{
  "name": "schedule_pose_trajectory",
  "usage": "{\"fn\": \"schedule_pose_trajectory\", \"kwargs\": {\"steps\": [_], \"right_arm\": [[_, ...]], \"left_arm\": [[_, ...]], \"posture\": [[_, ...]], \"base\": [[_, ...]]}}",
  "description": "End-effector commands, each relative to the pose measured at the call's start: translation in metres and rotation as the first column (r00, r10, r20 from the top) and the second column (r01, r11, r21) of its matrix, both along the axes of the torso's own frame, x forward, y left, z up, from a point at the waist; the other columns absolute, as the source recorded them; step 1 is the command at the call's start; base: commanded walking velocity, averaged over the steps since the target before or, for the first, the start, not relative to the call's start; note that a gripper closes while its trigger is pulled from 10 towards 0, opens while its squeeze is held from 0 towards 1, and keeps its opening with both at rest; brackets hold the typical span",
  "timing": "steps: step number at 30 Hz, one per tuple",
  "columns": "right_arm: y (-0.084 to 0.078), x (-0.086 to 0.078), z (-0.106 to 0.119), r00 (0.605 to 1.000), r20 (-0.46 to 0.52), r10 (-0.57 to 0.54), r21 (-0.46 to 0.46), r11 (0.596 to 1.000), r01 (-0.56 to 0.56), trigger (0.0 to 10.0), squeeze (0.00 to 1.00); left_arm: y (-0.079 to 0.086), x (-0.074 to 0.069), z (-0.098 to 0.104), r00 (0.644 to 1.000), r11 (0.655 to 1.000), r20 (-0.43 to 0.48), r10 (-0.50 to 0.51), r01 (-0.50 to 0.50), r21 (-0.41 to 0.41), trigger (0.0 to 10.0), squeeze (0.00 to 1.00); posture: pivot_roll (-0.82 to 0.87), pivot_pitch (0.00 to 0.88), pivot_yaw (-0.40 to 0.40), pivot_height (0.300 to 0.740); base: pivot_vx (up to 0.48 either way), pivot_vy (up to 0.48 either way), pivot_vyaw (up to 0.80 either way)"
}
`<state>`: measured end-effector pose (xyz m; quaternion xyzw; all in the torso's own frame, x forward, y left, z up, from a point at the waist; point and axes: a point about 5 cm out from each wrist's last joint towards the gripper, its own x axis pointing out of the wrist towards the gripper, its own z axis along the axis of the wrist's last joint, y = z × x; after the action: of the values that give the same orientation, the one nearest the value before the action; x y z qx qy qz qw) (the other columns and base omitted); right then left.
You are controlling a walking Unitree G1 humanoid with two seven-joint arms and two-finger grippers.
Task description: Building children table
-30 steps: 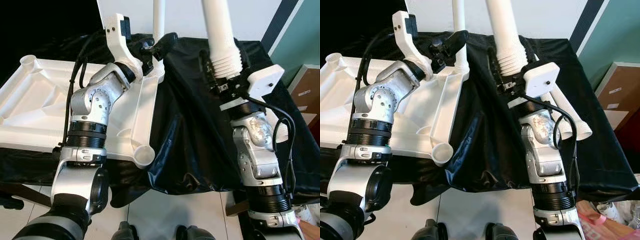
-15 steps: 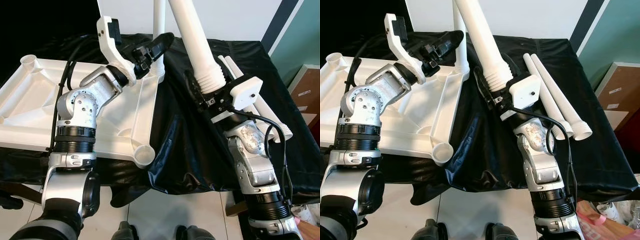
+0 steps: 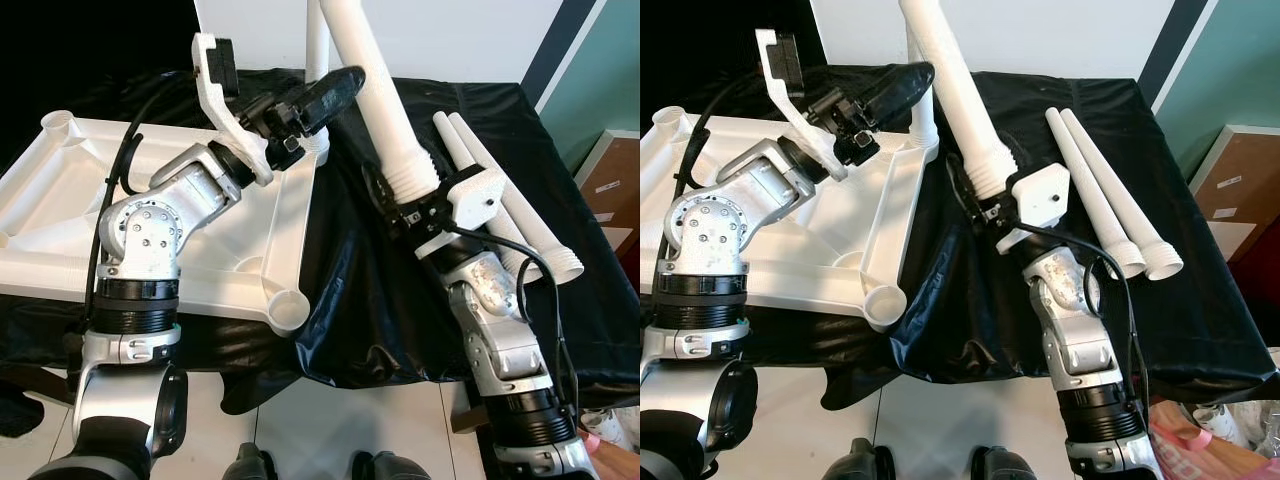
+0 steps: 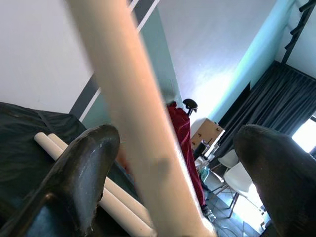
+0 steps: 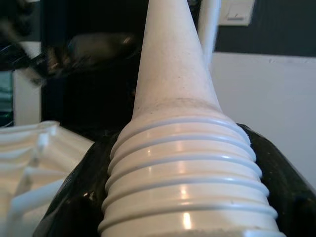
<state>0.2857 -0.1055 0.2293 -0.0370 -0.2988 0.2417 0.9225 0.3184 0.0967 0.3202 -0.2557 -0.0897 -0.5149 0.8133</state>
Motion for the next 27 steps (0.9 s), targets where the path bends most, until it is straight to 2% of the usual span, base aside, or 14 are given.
{"fn": "schedule_pose_trajectory", "kwargs": {"steps": [1, 2, 5, 8, 10, 14, 16, 20, 26, 27], "right_arm": [[0.007, -0.003, -0.004, 0.999, -0.012, 0.050, -0.021, 0.999, -0.050, 10.0, 0.00], [0.007, -0.003, -0.004, 0.999, -0.012, 0.050, -0.021, 0.999, -0.050, 10.0, 0.00], [0.016, -0.008, -0.011, 0.993, -0.029, 0.110, -0.073, 0.991, -0.112, 10.0, 0.00], [0.017, -0.010, -0.012, 0.992, -0.033, 0.118, -0.084, 0.989, -0.120, 10.0, 0.00], [0.018, -0.011, -0.015, 0.991, -0.042, 0.124, -0.098, 0.987, -0.128, 10.0, 0.00], [0.018, -0.012, -0.016, 0.991, -0.045, 0.126, -0.103, 0.986, -0.130, 10.0, 0.00], [0.018, -0.015, -0.022, 0.988, -0.071, 0.140, -0.117, 0.982, -0.148, 10.0, 0.00], [0.018, -0.019, -0.031, 0.981, -0.109, 0.161, -0.135, 0.975, -0.175, 10.0, 0.00], [0.017, -0.022, -0.037, 0.977, -0.131, 0.169, -0.148, 0.971, -0.188, 10.0, 0.00], [0.016, -0.022, -0.037, 0.977, -0.134, 0.168, -0.152, 0.970, -0.188, 10.0, 0.00]], "left_arm": [[-0.006, -0.030, 0.007, 0.816, 0.862, 0.310, -0.489, 0.507, 0.025, 10.0, 0.00], [-0.006, -0.030, 0.007, 0.816, 0.862, 0.310, -0.489, 0.507, 0.025, 10.0, 0.00], [-0.010, -0.021, 0.004, 0.853, 0.891, 0.271, -0.446, 0.453, 0.043, 10.0, 0.00], [-0.011, -0.018, 0.003, 0.867, 0.902, 0.259, -0.425, 0.428, 0.049, 10.0, 0.00], [-0.012, -0.011, -0.001, 0.897, 0.922, 0.217, -0.386, 0.381, 0.065, 10.0, 0.00], [-0.012, -0.009, -0.002, 0.905, 0.928, 0.204, -0.372, 0.366, 0.070, 10.0, 0.00], [-0.010, 0.000, 0.000, 0.935, 0.952, 0.179, -0.306, 0.301, 0.058, 10.0, 0.00], [-0.005, 0.012, 0.008, 0.961, 0.973, 0.153, -0.232, 0.231, 0.020, 10.0, 0.00], [0.002, 0.018, 0.012, 0.971, 0.979, 0.135, -0.197, 0.201, -0.017, 10.0, 0.00], [0.004, 0.020, 0.012, 0.973, 0.980, 0.131, -0.189, 0.194, -0.030, 5.0, 0.00]], "posture": [[-0.04, 0.130, -0.025, 0.740], [-0.04, 0.130, -0.025, 0.740], [-0.04, 0.130, -0.021, 0.740], [-0.04, 0.129, -0.019, 0.740], [-0.05, 0.130, -0.015, 0.740], [-0.05, 0.130, -0.015, 0.740], [-0.05, 0.131, -0.017, 0.740], [-0.05, 0.125, -0.019, 0.740], [-0.05, 0.121, -0.018, 0.740], [-0.05, 0.114, -0.018, 0.740]], "base": [[0.000, 0.000, 0.00], [0.000, 0.000, 0.00], [0.000, 0.000, 0.00], [0.000, 0.000, 0.00], [0.000, 0.000, 0.00], [0.000, 0.000, 0.00], [0.000, 0.000, 0.00], [0.000, 0.000, 0.00], [0.000, 0.000, 0.00], [0.000, 0.000, 0.00]]}}
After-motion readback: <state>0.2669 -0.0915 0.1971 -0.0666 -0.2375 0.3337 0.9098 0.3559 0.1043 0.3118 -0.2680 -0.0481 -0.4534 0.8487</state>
